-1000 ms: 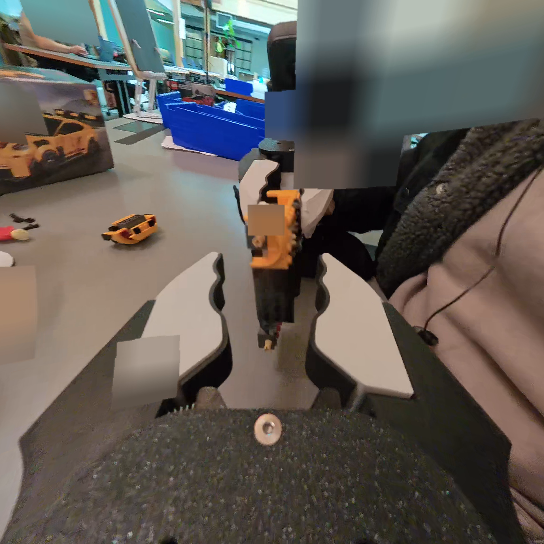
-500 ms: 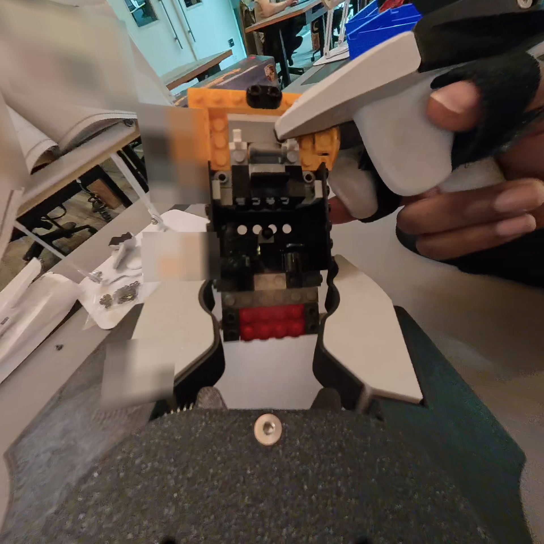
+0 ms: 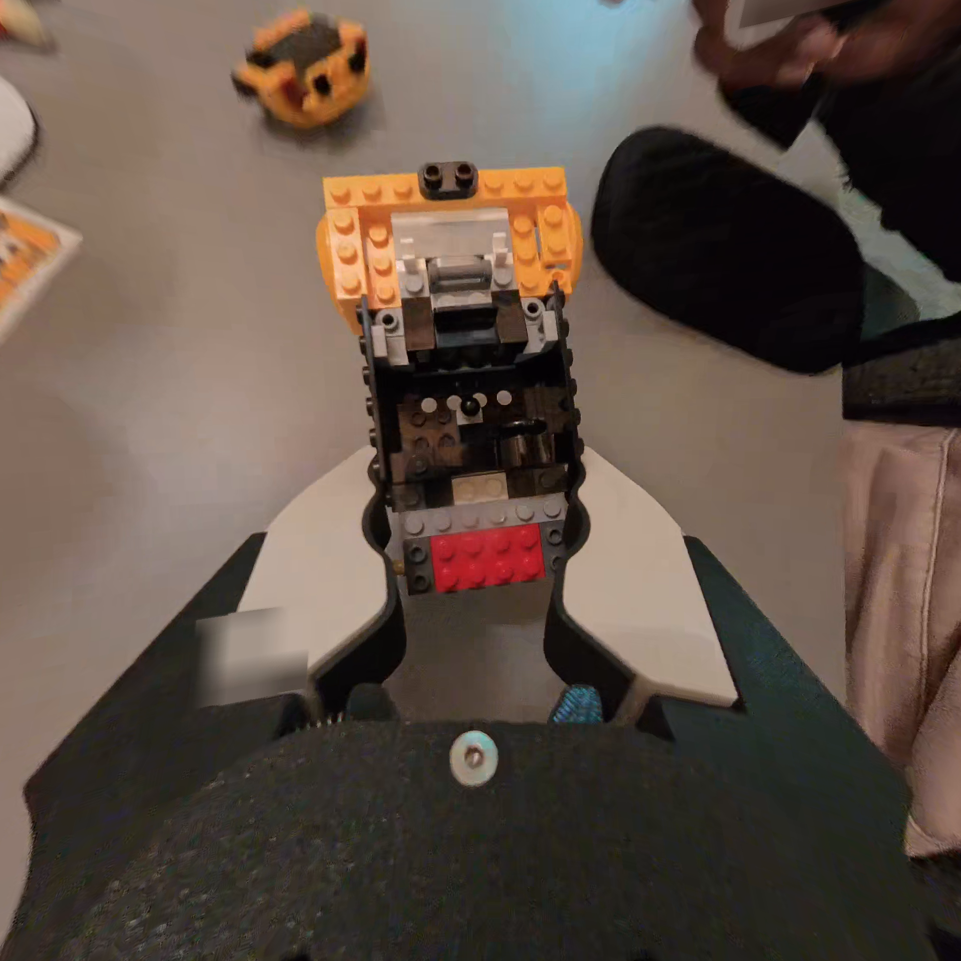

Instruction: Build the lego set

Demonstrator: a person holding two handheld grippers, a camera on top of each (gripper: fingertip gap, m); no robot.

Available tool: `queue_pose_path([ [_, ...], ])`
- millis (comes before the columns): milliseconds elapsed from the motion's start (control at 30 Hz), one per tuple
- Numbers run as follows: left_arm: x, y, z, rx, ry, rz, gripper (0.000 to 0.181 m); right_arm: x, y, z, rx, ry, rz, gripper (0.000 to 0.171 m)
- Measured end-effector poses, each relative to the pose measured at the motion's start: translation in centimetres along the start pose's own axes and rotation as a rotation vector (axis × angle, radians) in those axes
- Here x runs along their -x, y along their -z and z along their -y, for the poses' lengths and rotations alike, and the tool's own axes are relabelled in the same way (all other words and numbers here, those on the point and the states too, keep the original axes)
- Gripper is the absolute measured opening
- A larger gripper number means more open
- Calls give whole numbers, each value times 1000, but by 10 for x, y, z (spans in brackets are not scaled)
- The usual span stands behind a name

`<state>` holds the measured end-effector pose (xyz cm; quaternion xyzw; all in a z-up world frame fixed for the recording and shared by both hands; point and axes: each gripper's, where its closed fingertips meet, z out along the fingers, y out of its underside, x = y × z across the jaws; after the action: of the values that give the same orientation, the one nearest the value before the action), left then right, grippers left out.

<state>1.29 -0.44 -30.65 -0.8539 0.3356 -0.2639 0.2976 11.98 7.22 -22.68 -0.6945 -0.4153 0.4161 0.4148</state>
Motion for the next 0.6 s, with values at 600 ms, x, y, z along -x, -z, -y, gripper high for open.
queue_pose_path([
  [600, 8, -27, -24, 272, -117, 109, 65, -4, -10, -44, 85, 1, 29, 30],
])
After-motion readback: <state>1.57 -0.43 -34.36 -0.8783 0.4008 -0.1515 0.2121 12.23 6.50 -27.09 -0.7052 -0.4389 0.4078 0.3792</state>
